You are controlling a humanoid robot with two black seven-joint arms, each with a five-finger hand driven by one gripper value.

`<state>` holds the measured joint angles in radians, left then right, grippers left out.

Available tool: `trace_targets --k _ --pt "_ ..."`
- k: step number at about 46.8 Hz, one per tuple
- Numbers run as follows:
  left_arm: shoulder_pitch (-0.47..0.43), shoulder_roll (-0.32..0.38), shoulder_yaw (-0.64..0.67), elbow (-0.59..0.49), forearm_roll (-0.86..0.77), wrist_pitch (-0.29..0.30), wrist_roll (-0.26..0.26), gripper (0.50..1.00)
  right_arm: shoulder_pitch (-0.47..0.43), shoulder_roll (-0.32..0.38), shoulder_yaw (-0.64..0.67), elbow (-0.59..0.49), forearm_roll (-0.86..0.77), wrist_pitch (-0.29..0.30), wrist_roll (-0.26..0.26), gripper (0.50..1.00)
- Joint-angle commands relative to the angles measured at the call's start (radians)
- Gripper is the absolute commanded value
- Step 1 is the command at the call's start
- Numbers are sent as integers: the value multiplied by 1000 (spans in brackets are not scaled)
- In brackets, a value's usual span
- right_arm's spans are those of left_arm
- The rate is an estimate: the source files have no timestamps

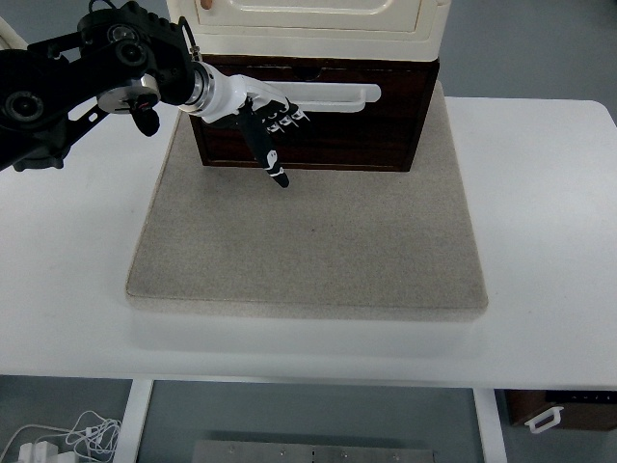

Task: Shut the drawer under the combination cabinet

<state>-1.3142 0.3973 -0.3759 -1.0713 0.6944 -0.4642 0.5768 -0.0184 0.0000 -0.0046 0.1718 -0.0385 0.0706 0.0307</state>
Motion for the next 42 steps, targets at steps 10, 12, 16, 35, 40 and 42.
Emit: trace_targets --k 10,12,16,35,40,42 --pt "15 -28 -6 -36 -9 -10 -58 996 0 0 0 0 0 0 0 952" --pt "15 -28 -21 -50 -9 -10 -68 996 0 0 0 0 0 0 0 952" --pt "15 -29 -55 -71 -9 -11 -77 996 0 0 0 0 0 0 0 952" --pt "3 -94 -400 -2 -24 -11 -195 996 0 0 0 0 0 0 0 952" --pt "1 -92 -483 4 -26 -11 -241 996 0 0 0 0 0 0 0 952" --pt "1 -87 -518 4 -26 -11 -265 996 0 0 0 0 2 0 0 952"
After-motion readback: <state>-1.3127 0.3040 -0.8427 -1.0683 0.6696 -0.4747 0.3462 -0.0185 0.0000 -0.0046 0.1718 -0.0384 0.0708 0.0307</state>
